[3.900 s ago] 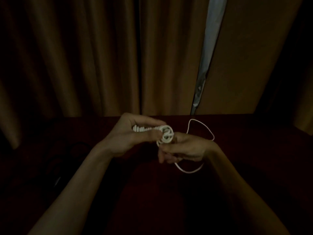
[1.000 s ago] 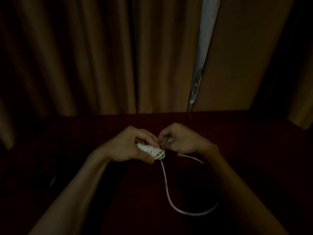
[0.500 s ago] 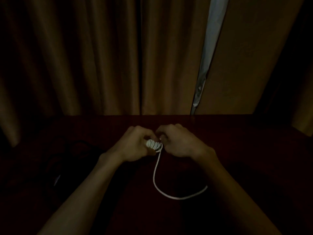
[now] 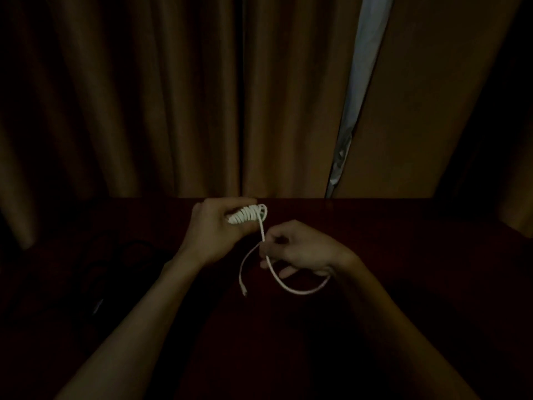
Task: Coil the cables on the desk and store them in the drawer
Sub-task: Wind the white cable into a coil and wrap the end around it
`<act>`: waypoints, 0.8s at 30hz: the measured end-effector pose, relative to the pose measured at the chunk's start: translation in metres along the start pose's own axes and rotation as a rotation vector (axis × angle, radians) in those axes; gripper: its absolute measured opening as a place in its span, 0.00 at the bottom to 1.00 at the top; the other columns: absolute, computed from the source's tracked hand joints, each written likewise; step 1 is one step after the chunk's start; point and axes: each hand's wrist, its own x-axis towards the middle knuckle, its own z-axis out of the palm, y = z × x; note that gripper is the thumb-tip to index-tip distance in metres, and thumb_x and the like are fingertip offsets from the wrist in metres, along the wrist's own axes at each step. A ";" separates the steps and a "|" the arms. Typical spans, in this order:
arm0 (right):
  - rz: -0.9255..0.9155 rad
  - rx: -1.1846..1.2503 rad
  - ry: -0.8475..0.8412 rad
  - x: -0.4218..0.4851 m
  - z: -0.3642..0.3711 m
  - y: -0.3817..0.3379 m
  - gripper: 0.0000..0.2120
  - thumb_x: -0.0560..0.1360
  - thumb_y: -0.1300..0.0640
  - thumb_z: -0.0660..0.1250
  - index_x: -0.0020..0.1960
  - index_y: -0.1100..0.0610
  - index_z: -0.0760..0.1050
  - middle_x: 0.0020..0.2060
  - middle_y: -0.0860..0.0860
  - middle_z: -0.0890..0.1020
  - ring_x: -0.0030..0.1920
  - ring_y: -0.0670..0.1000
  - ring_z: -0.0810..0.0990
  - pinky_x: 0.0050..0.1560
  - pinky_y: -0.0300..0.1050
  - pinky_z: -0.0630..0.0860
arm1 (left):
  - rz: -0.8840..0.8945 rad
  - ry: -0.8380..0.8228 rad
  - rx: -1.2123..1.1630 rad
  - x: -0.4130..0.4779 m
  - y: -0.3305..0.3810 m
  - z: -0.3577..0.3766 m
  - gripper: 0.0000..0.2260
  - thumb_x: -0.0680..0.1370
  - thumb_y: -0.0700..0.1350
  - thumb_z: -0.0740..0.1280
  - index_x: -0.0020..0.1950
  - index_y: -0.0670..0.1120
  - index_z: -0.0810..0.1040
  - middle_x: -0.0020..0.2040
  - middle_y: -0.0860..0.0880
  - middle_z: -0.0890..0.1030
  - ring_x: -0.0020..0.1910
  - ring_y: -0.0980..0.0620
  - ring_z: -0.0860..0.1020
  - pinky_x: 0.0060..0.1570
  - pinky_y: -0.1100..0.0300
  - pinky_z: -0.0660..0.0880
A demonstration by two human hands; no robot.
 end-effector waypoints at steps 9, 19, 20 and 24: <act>-0.239 0.282 -0.140 -0.006 -0.009 0.015 0.13 0.77 0.62 0.71 0.50 0.73 0.74 0.46 0.57 0.87 0.53 0.57 0.86 0.62 0.59 0.77 | -0.016 -0.357 -0.451 -0.007 0.024 -0.010 0.21 0.69 0.38 0.77 0.61 0.44 0.82 0.55 0.48 0.86 0.56 0.50 0.84 0.53 0.62 0.80; -0.344 0.113 -0.034 -0.005 -0.014 0.008 0.08 0.77 0.65 0.73 0.54 0.66 0.80 0.34 0.60 0.81 0.32 0.50 0.79 0.36 0.40 0.75 | -0.066 -0.482 -0.580 -0.009 0.020 -0.017 0.19 0.69 0.36 0.77 0.59 0.49 0.85 0.56 0.44 0.85 0.56 0.48 0.83 0.54 0.59 0.79; -0.346 0.107 -0.014 -0.005 -0.014 0.008 0.09 0.76 0.66 0.73 0.55 0.67 0.80 0.37 0.63 0.82 0.34 0.51 0.79 0.37 0.43 0.77 | -0.072 -0.493 -0.606 -0.009 0.019 -0.017 0.20 0.69 0.36 0.78 0.59 0.50 0.85 0.57 0.44 0.85 0.57 0.48 0.83 0.54 0.58 0.79; -0.347 0.089 0.048 -0.003 -0.015 0.009 0.10 0.74 0.65 0.75 0.55 0.63 0.81 0.46 0.58 0.86 0.43 0.50 0.83 0.47 0.50 0.82 | -0.073 -0.517 -0.623 -0.010 0.021 -0.013 0.23 0.69 0.38 0.80 0.63 0.45 0.82 0.58 0.43 0.85 0.57 0.47 0.83 0.54 0.57 0.79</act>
